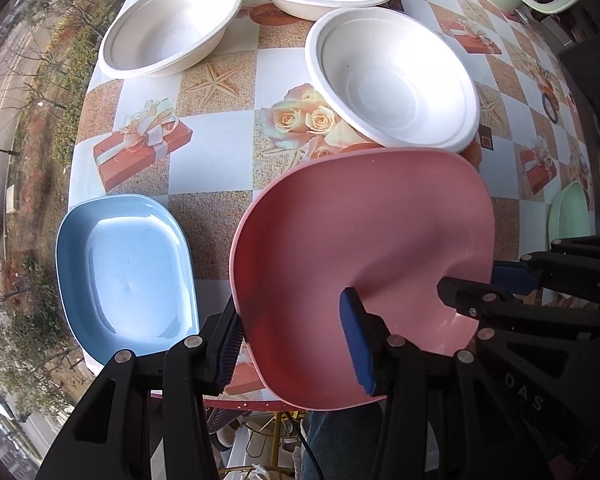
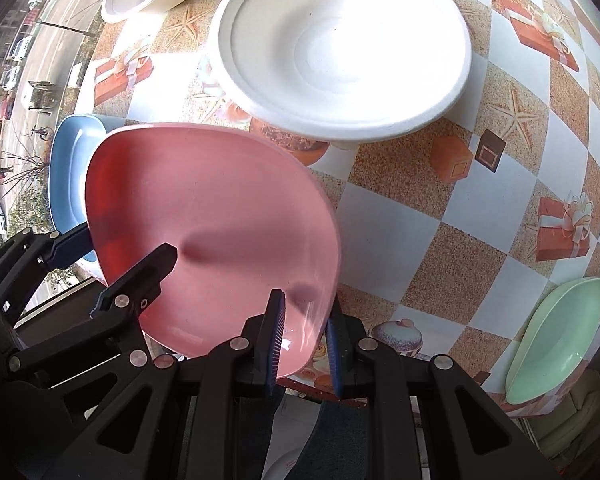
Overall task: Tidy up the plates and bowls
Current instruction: 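Lift the pink plate with the right gripper and carry it over the blue plate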
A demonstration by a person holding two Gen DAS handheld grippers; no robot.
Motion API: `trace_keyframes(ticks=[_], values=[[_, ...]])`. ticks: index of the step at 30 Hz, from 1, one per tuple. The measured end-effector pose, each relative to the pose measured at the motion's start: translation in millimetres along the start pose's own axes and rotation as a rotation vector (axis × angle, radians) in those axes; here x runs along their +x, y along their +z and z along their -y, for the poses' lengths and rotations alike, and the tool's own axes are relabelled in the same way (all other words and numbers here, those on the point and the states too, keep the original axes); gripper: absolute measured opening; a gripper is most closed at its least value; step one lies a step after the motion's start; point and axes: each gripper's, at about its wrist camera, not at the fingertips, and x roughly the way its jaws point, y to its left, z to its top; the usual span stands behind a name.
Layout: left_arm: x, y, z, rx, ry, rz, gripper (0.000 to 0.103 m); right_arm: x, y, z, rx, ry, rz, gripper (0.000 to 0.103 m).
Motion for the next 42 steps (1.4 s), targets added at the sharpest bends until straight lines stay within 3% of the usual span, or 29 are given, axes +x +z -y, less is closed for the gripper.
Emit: trace_keyframes(ticks=[17, 33, 42], values=[[-38, -20, -50, -0.093, 0.035, 0.077, 0.050, -17, -13, -18, -0.113, -0.028, 0.046, 0.022], [-27, -23, -96, -0.175, 0.062, 0.087, 0.050, -13, -24, -30, -0.213, -0.043, 0.043, 0.022], [-25, -31, -122, -0.216, 0.073, 0.104, 0.050, -12, -5, -32, -0.252, -0.042, 0.023, 0.022]])
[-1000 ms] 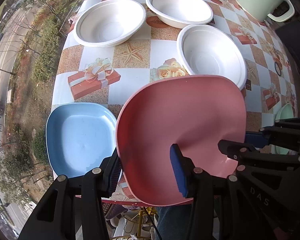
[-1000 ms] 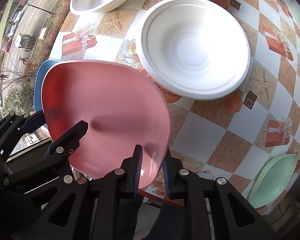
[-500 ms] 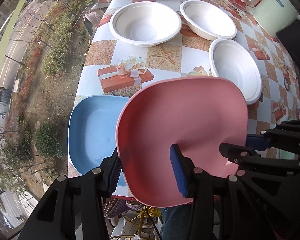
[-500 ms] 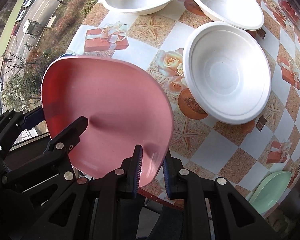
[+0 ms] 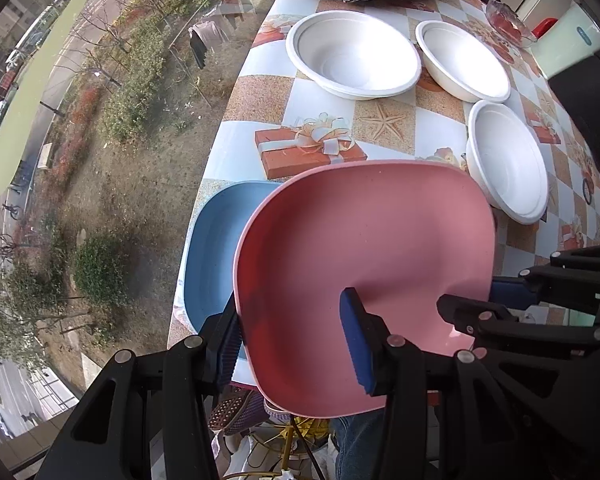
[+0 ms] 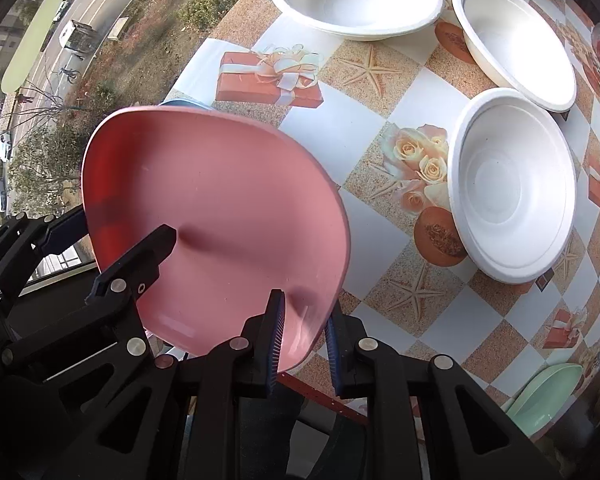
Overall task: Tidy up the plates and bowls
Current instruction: 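Lift the pink plate with the right gripper and carry it over the blue plate, then lower the pink plate onto the blue plate and open the right gripper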
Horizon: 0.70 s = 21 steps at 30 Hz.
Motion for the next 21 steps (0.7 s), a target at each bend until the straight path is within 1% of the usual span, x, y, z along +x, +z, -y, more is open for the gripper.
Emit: trace_keyframes(ticks=[7, 12, 16, 21], values=[[11, 2, -21, -0.034, 0.017, -0.013, 0.050, 6, 4, 3, -0.004, 0.024, -0.021, 0.022], [19, 5, -36, -0.029, 0.036, -0.018, 0.050, 9, 9, 9, 0.001, 0.054, -0.041, 0.022], [26, 7, -45, -0.006, 0.049, -0.024, 0.050, 15, 10, 19, 0.030, 0.091, -0.060, 0.022], [36, 10, -47, 0.056, 0.056, -0.033, 0.050, 20, 10, 34, 0.044, 0.107, -0.076, 0.022]])
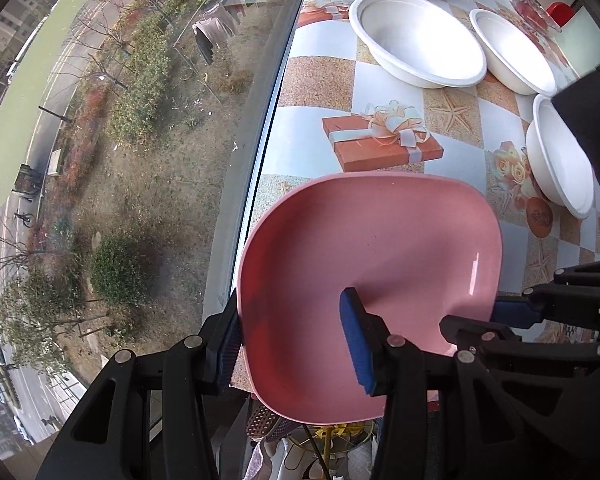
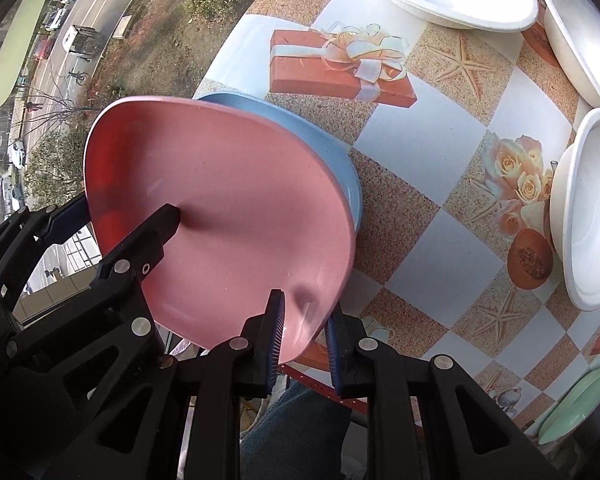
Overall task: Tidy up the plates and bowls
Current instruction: 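Lower the pink plate onto the blue plate and open the right gripper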
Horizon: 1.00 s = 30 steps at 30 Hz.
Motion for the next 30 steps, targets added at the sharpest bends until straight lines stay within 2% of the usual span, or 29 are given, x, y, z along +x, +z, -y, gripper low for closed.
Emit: trace_keyframes(ticks=[6, 13, 15, 16, 19, 20, 21, 22, 23, 24, 26, 30], values=[[4, 1, 2, 0.042, 0.008, 0.022, 0.053, -3, 0, 24, 0.017, 0.032, 0.002, 0.022], [-7, -5, 8, 0.058, 0.023, 0.101, 0.061, -20, -10, 55, -0.003, 0.017, 0.020, 0.023], [-9, -6, 6, 0.036, 0.047, 0.102, 0.061, -27, -12, 63, -0.003, -0.013, 0.024, 0.037], [-9, -8, 5, 0.031, 0.059, 0.096, 0.061, -30, -14, 67, -0.003, -0.024, 0.028, 0.050], [-15, -12, -6, -0.027, 0.021, 0.106, 0.068, -41, -21, 88, 0.008, -0.007, 0.029, 0.077], [-16, -13, -10, -0.051, -0.006, 0.102, 0.077, -46, -25, 96, 0.007, -0.007, 0.035, 0.086], [-17, -12, -14, -0.081, -0.041, 0.099, 0.086, -52, -29, 105, 0.003, 0.000, 0.047, 0.090], [-17, -13, -18, -0.111, -0.077, 0.084, 0.090, -58, -33, 114, -0.001, 0.007, 0.060, 0.097], [-15, -12, -18, -0.137, -0.113, 0.060, 0.098, -67, -38, 124, -0.007, 0.013, 0.076, 0.103], [-13, -12, -19, -0.164, -0.144, 0.035, 0.103, -74, -43, 131, -0.014, 0.010, 0.090, 0.102], [-14, -16, -13, -0.194, -0.189, 0.024, 0.103, -88, -54, 145, -0.030, -0.010, 0.117, 0.102], [-23, -20, 17, -0.141, -0.226, 0.025, 0.103, -113, -74, 173, -0.036, -0.031, 0.136, 0.102]])
